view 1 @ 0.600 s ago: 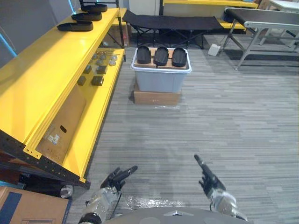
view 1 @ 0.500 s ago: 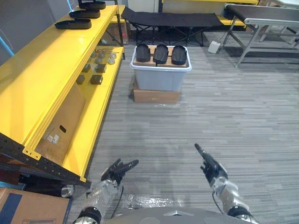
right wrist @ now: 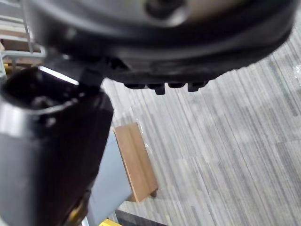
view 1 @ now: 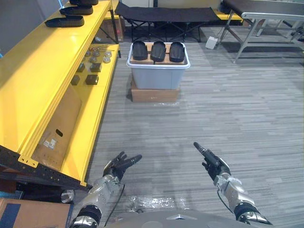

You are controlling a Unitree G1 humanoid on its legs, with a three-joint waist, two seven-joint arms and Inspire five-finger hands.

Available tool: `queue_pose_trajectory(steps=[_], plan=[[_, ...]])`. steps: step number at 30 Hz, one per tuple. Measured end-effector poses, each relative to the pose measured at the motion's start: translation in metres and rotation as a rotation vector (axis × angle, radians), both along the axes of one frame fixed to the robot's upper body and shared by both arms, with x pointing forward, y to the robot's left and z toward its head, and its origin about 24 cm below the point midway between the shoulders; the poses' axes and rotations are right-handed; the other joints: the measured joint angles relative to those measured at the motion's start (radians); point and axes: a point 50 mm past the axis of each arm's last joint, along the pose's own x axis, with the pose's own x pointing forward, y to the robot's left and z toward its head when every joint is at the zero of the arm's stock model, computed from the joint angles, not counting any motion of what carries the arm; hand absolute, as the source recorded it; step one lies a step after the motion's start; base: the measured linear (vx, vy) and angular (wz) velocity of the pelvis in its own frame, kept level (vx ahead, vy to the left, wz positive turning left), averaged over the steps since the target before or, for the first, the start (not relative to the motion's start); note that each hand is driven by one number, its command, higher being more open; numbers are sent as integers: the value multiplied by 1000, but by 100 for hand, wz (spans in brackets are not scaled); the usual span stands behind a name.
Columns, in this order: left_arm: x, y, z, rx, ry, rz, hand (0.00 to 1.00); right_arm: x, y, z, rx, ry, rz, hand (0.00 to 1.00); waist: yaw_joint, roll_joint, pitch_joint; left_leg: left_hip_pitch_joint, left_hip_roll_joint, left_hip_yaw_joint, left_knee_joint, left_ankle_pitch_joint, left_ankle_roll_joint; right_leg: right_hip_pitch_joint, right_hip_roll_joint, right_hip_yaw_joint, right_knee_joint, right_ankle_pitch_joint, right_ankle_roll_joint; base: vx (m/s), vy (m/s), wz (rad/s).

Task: Walk over and take three plastic housings, then place them on the shelf

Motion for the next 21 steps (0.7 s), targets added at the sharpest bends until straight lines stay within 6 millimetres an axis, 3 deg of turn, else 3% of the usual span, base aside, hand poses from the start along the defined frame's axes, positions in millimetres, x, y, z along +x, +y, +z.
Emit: queue_pose_trajectory(steps=[7,11,17,21], plan=[[-11,-6,2,-10,-45,16,100,-23,-6,-6,10,13,-90,100,-1,20,5,-26,-8,-24,-28,38,42,-29,1,-14,-11,-4,-2,-118,-10,7],[-24,-10,-3,-22,-21,24,100,-37,-6,-10,27,28,-122,100,-1,23,9,-35,-7,-34,-33,42,39,-35,0,-19,-12,-8,-7,-103,17,6],[-34,-7,-6,-20,-3,30,100,-42,4,-14,56,36,-129,100,-1,17,7,-54,-7,-36,-32,46,40,-51,2,-17,-17,2,1,-27,13,3],[-28,-7,1,-19,-44,20,100,-39,4,-13,48,27,-134,100,3,14,11,-60,-11,-38,-29,43,45,-84,-17,-17,53,-25,-2,46,26,1]])
